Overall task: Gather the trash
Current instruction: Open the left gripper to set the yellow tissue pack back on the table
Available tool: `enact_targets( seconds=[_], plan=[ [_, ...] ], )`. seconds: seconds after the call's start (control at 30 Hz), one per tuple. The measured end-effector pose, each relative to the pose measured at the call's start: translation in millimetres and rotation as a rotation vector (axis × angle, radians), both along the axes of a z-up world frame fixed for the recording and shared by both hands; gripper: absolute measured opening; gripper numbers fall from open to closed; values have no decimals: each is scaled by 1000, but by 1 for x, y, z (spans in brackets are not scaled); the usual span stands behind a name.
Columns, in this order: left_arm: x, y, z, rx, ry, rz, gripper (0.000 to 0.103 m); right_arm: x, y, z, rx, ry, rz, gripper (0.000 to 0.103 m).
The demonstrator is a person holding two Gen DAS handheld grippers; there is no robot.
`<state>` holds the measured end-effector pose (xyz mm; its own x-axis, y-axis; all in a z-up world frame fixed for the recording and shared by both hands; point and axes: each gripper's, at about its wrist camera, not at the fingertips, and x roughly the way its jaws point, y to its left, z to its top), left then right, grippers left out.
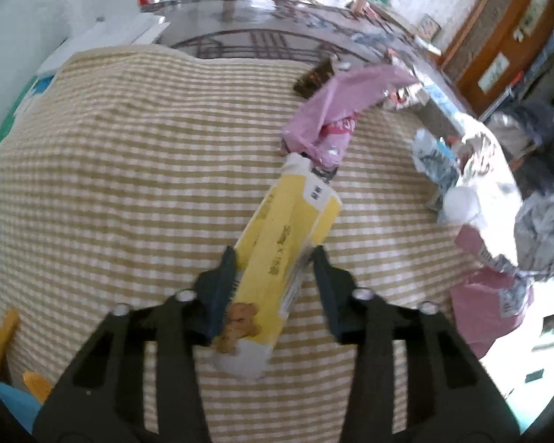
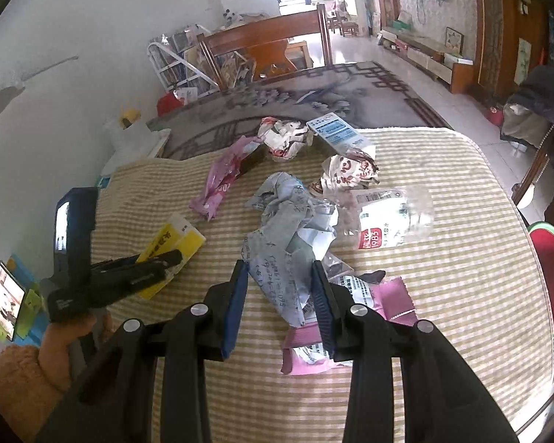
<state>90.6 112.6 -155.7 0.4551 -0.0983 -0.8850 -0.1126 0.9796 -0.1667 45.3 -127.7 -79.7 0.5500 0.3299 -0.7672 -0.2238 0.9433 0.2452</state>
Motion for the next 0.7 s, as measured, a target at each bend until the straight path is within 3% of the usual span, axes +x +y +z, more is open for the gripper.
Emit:
enact_targets(
  seconds=[0.07,0.23,0.53,0.6,0.67,0.7],
  plan=[
    [-6,0,6,-18,-8,12,18,-2,-2,2,-1,-14,-3,34],
    [-26,-12,27,-79,-58,15,18,0,-4,2,8,-14,-9,34],
    [-26,-30,26,-63,-34,-24,18,-1,-6,-3,-5,2,-6,34],
    [-26,-30,26,-59,-34,-24,26,0,-8,-1,-11,-3,-12,34],
    [-27,-30,28,-50,-49,-20,49,0,-11,1,-17,-11,-21,34],
    [-28,-30,30,-50,-57,-17,51,-1,-13,2,-17,-17,-29,34]
  ],
)
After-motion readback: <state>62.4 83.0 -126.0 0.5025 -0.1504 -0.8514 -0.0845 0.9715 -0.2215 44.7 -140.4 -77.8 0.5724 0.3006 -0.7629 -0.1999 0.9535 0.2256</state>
